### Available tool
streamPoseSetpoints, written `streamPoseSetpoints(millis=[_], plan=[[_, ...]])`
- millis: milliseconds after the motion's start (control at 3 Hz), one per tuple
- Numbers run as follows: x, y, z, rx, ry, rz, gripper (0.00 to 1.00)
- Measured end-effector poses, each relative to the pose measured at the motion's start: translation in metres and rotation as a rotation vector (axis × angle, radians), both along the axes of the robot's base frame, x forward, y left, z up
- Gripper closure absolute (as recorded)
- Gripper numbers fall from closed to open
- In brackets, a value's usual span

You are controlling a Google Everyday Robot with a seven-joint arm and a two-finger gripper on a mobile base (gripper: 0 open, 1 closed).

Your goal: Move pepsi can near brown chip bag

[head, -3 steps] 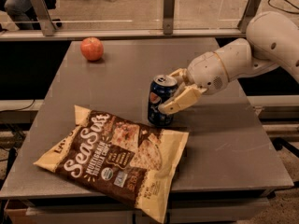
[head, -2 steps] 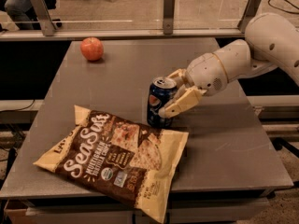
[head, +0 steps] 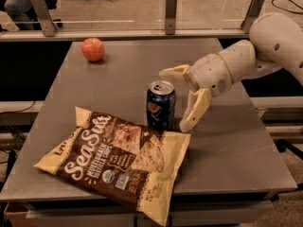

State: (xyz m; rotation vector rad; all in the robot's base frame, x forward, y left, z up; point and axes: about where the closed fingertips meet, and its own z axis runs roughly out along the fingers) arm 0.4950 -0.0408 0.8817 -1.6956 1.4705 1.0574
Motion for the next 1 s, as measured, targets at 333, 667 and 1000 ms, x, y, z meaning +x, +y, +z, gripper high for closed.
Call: streamPoseSetpoints(millis=[333, 667, 1000], plan=[[0.013, -0.017, 0.015, -0.018, -0.061, -0.046, 0.00], [0.040, -0.050, 0.051, -0.039, -0.191, -0.146, 0.00], [0.070, -0.086, 0.111, -0.030, -0.372, -0.282, 0.00]])
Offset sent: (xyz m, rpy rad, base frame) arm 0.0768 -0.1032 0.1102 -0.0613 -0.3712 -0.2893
